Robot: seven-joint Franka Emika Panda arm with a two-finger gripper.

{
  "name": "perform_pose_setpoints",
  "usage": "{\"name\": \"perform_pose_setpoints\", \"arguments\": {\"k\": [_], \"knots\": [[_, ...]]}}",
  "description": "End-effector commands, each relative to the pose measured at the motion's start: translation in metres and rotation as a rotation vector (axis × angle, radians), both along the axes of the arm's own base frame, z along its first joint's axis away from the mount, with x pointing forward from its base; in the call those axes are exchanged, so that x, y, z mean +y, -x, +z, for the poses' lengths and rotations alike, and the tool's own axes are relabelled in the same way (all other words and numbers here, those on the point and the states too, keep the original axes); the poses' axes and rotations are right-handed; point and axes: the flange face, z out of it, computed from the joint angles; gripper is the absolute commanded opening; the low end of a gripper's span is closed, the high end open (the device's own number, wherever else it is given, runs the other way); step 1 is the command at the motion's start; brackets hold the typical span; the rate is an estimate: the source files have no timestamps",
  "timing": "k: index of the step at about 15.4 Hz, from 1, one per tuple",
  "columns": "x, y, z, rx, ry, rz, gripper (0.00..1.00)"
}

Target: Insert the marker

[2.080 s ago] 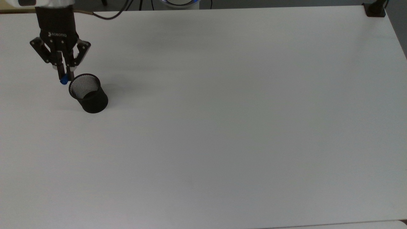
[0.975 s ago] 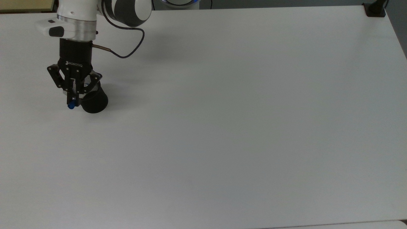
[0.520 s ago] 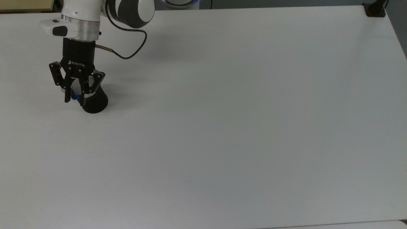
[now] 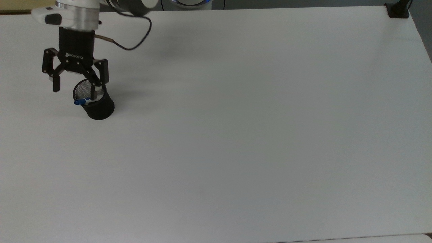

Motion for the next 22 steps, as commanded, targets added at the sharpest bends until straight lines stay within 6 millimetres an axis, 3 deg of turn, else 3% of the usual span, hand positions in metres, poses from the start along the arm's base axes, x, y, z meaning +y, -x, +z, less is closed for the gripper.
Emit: {"name": "perform_pose_setpoints", "arguments": {"k": [1, 6, 8, 10, 12, 13, 16, 19, 22], "knots": [[-0.029, 0.033, 0.054, 0.099, -0.090, 0.000, 1.00], [-0.044, 0.053, 0.120, 0.309, -0.238, 0.066, 1.00], [-0.043, 0.062, 0.153, 0.425, -0.304, 0.114, 1.00], [-0.033, 0.074, 0.171, 0.518, -0.357, 0.150, 1.00], [-0.014, 0.083, 0.186, 0.556, -0.386, 0.166, 1.00], [0.005, 0.082, 0.194, 0.568, -0.419, 0.117, 1.00], [0.063, 0.065, 0.199, 0.613, -0.391, -0.016, 1.00], [0.121, 0.048, 0.197, 0.646, -0.246, 0.012, 1.00], [0.135, 0.035, 0.182, 0.674, -0.127, 0.031, 1.00]]}}
